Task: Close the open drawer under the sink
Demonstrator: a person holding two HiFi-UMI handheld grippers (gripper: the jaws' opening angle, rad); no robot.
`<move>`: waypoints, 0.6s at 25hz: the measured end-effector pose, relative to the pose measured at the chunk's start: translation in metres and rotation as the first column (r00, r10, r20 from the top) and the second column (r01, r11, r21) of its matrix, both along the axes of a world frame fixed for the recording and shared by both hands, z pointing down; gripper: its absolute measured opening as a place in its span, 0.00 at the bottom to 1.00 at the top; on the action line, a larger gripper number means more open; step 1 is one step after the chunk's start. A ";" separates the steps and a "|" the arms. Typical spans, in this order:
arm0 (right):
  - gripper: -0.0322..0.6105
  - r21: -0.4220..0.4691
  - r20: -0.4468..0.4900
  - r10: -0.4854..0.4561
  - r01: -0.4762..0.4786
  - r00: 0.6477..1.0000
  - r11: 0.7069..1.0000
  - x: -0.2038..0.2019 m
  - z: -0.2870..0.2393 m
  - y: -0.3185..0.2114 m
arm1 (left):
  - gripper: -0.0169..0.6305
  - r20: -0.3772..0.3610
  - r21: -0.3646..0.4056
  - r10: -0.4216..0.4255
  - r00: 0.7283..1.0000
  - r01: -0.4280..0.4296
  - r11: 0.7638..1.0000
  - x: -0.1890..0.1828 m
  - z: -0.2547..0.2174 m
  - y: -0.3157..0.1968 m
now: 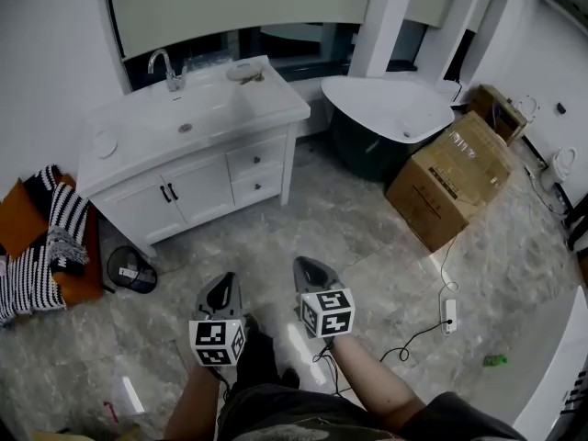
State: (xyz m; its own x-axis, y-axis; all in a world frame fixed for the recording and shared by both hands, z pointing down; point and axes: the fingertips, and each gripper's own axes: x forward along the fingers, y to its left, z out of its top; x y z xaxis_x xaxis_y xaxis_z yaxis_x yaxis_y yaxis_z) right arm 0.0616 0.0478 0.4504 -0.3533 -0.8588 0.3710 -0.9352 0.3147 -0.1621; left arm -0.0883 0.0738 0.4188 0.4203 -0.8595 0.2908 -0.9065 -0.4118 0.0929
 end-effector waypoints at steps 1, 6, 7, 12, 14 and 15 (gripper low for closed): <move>0.11 0.003 -0.001 -0.007 0.007 1.000 1.000 -0.001 -0.002 0.009 | 0.06 -0.001 0.005 0.000 1.000 0.000 1.000 0.002 -0.002 0.010; 0.10 0.037 -0.020 -0.060 0.061 0.998 0.997 -0.012 -0.010 0.047 | 0.06 -0.016 0.031 0.000 1.000 0.000 1.000 0.008 -0.010 0.048; 0.10 0.044 -0.024 -0.071 0.072 0.997 0.996 -0.014 -0.012 0.053 | 0.06 -0.018 0.032 -0.003 1.000 0.004 0.999 0.007 -0.010 0.054; 0.10 0.058 -0.024 -0.097 0.098 0.995 0.993 -0.018 -0.018 0.076 | 0.06 -0.019 0.025 -0.023 1.000 0.024 0.999 0.002 -0.012 0.077; 0.10 0.054 -0.016 -0.101 0.102 0.995 0.993 -0.018 -0.016 0.083 | 0.06 -0.019 0.028 -0.030 0.999 0.030 0.999 0.000 -0.013 0.084; 0.10 0.055 -0.013 -0.101 0.102 0.995 0.993 -0.018 -0.016 0.085 | 0.06 -0.018 0.031 -0.031 0.999 0.032 0.999 0.000 -0.014 0.086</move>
State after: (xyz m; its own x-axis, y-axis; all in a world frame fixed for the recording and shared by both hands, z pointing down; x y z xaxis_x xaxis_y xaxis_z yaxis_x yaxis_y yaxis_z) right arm 0.0436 0.1327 0.4342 -0.4363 -0.8379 0.3280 -0.8995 0.4163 -0.1328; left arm -0.0884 0.1595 0.4044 0.3979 -0.8810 0.2559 -0.9173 -0.3862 0.0966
